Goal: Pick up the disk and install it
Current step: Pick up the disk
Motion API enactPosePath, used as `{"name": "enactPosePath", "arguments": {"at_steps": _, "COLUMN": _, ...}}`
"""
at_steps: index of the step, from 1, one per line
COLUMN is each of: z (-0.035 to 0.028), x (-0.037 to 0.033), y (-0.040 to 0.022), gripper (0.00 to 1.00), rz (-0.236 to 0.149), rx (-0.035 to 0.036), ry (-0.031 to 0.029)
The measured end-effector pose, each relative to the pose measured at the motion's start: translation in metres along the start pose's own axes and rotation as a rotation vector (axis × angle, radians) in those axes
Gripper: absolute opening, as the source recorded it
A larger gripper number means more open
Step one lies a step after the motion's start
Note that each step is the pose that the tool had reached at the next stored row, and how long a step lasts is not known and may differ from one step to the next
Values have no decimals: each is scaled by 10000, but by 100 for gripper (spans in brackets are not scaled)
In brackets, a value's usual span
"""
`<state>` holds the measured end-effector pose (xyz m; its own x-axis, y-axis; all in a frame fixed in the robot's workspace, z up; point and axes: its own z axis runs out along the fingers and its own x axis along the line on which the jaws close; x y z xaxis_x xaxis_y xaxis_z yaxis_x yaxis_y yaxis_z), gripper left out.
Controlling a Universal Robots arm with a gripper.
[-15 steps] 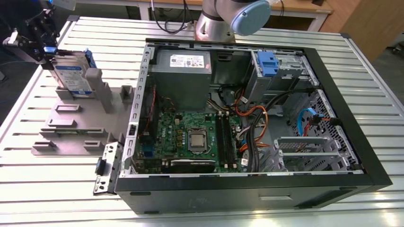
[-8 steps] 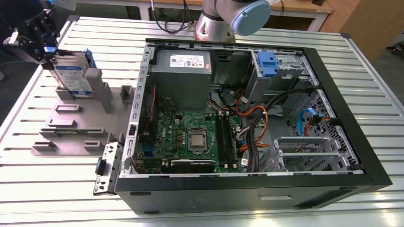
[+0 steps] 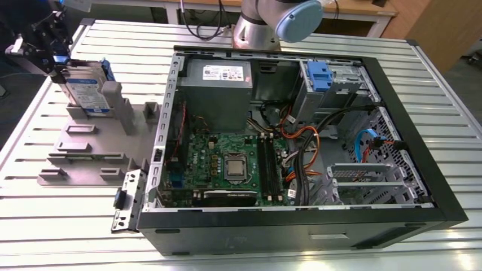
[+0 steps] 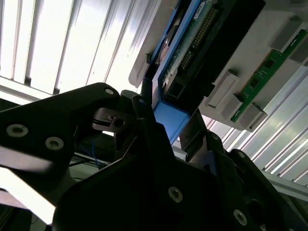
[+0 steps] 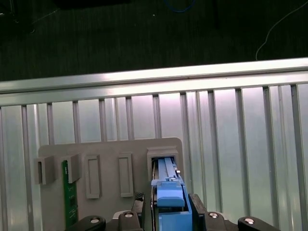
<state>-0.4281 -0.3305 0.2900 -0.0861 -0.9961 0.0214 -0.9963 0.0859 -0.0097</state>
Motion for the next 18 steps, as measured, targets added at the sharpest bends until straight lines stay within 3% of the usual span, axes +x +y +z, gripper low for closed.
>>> {"name": "enactPosePath", "arguments": {"at_steps": 12, "z": 0, "x": 0, "y": 0, "gripper": 48, "rz": 1, "rx": 7, "ry": 0}}
{"name": "enactPosePath", "arguments": {"at_steps": 14, "z": 0, "x": 0, "y": 0, "gripper": 47, "rz": 0, "rx": 7, "ry": 0}}
{"name": "enactPosePath", "arguments": {"at_steps": 15, "z": 0, "x": 0, "y": 0, "gripper": 39, "rz": 0, "rx": 7, "ry": 0}}
{"name": "enactPosePath", "arguments": {"at_steps": 18, "z": 0, "x": 0, "y": 0, "gripper": 39, "rz": 0, "rx": 9, "ry": 0}}
